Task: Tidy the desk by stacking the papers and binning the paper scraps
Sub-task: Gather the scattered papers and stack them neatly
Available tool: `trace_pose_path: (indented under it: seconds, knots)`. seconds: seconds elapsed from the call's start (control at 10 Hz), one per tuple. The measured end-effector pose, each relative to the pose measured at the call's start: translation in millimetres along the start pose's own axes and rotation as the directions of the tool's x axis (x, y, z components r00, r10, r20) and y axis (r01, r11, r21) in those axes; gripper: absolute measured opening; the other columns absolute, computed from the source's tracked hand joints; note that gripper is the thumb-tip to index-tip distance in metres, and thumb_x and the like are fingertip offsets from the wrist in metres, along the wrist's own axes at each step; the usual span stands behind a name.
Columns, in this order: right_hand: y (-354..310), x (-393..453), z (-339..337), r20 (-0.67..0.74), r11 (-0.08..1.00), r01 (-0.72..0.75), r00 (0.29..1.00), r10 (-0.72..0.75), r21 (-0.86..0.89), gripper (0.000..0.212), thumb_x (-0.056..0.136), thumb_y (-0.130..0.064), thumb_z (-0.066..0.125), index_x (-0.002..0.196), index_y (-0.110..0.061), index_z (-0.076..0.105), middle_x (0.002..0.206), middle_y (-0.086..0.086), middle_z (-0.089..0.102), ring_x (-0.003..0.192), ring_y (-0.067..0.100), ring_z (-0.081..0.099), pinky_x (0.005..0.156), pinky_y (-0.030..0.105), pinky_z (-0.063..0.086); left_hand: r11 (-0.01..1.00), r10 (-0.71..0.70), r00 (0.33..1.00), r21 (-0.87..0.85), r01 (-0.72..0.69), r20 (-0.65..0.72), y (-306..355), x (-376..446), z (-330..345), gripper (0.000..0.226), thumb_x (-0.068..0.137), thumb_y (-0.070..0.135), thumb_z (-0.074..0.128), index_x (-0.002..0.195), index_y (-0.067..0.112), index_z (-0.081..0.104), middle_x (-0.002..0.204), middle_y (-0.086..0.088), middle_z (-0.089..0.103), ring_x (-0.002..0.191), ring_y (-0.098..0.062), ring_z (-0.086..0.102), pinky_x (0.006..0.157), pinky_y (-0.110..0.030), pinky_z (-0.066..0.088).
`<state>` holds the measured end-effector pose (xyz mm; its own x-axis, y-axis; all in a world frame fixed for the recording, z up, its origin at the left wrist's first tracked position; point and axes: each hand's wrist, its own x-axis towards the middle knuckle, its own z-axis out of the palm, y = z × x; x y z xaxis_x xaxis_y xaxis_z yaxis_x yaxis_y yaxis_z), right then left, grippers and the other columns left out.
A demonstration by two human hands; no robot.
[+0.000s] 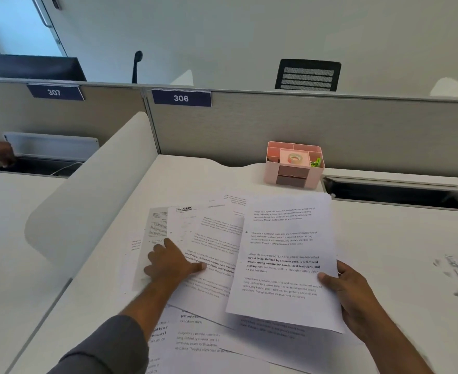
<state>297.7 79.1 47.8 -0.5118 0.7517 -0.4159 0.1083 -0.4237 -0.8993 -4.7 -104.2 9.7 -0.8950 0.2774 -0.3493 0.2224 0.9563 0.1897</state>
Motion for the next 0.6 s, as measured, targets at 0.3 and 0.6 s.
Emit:
trace_pose_path:
  seconds: [0.3, 0.6]
  knots:
    - [3, 7, 4, -0.038, 1.000, 0.002, 0.999, -0.002, 0.006, 0.033, 0.089, 0.009, 0.056, 0.119, -0.005, 0.063, 0.111, 0.014, 0.072, 0.099, 0.039, 0.069, 0.093, 0.055, 0.051, 0.997, -0.023, 0.999, -0.070, 0.025, 0.034, 9, 27, 3, 0.116, 0.060, 0.059, 0.089, 0.138, -0.003, 0.031, 0.139, -0.019, 0.042, 0.129, -0.031, 0.046, 0.103, -0.040, 0.044]
    - [4, 14, 3, -0.031, 1.000, -0.008, 0.999, 0.008, 0.001, 0.032, 0.089, 0.006, 0.058, 0.118, -0.007, 0.064, 0.110, 0.012, 0.073, 0.097, 0.037, 0.070, 0.089, 0.051, 0.054, 0.890, -0.146, 0.988, -0.428, 0.157, 0.059, -14, 44, -3, 0.060, 0.074, 0.034, 0.087, 0.119, 0.005, 0.061, 0.118, -0.015, 0.069, 0.104, -0.035, 0.066, 0.089, -0.038, 0.053]
